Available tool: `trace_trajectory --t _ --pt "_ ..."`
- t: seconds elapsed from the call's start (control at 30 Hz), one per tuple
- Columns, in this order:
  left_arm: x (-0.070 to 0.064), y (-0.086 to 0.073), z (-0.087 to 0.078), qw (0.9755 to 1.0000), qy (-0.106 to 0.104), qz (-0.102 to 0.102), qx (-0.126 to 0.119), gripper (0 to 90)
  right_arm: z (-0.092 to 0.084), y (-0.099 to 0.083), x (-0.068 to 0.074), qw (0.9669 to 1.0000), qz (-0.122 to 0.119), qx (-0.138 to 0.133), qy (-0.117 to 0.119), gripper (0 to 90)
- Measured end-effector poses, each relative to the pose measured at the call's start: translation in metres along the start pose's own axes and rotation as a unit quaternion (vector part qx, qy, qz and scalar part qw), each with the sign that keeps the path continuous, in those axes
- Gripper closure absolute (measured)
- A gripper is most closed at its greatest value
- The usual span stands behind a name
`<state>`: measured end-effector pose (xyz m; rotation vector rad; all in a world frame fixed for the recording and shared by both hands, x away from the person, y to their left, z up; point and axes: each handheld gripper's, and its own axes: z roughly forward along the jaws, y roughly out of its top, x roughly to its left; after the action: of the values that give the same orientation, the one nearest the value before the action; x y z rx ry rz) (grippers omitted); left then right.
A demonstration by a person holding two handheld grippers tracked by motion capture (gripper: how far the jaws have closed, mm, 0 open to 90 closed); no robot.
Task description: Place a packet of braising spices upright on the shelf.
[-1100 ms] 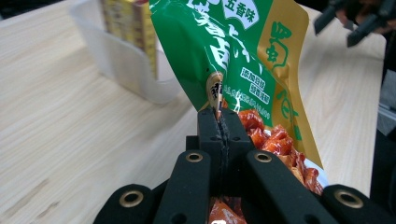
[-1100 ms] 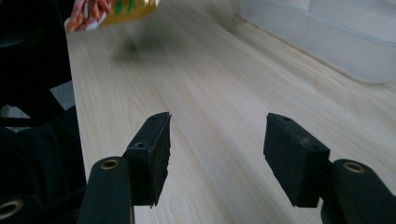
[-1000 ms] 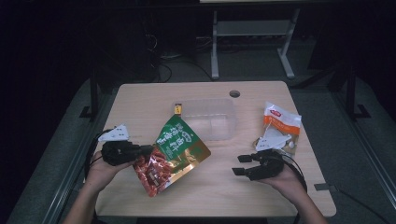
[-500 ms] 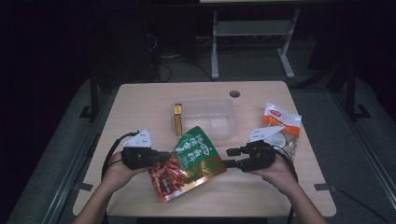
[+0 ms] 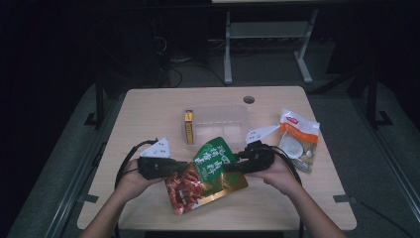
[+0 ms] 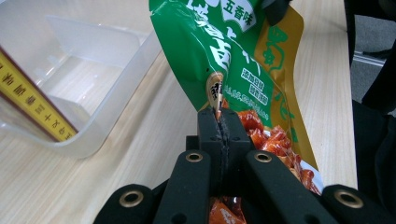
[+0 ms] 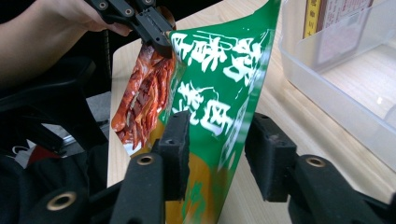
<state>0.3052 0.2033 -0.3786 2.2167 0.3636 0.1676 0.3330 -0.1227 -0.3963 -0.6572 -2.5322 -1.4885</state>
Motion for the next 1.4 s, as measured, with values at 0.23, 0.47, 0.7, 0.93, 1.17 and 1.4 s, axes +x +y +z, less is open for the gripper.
trace_trajectory --t 0.23,0.47,0.7,0.93,1.17,1.4 --pt "-0.007 0.001 0.004 0.9998 -0.008 0.013 -0.008 89.7 0.0 -0.005 -0.002 0.9999 -0.002 0.01 0.002 72.6" --pt "-0.007 0.0 0.0 0.9997 -0.005 0.018 -0.013 89.7 -0.001 -0.011 -0.004 0.9999 0.002 0.007 0.013 82.6" --pt "-0.008 0.001 -0.001 0.9994 -0.009 0.026 -0.022 89.6 -0.002 -0.011 -0.006 0.9995 0.006 0.001 0.03 89.2" --pt "-0.007 0.001 -0.001 0.9993 -0.012 0.026 -0.022 89.4 -0.003 -0.012 -0.004 0.9994 0.009 0.006 0.034 90.0" --pt "-0.004 -0.003 -0.003 0.9988 -0.018 0.031 -0.033 87.0 -0.009 -0.007 0.0 0.9992 0.0 -0.002 0.04 90.0" --pt "-0.002 -0.006 0.0 0.9989 -0.023 0.022 -0.036 78.8 -0.019 -0.001 0.006 0.9989 -0.01 -0.008 0.045 90.0"
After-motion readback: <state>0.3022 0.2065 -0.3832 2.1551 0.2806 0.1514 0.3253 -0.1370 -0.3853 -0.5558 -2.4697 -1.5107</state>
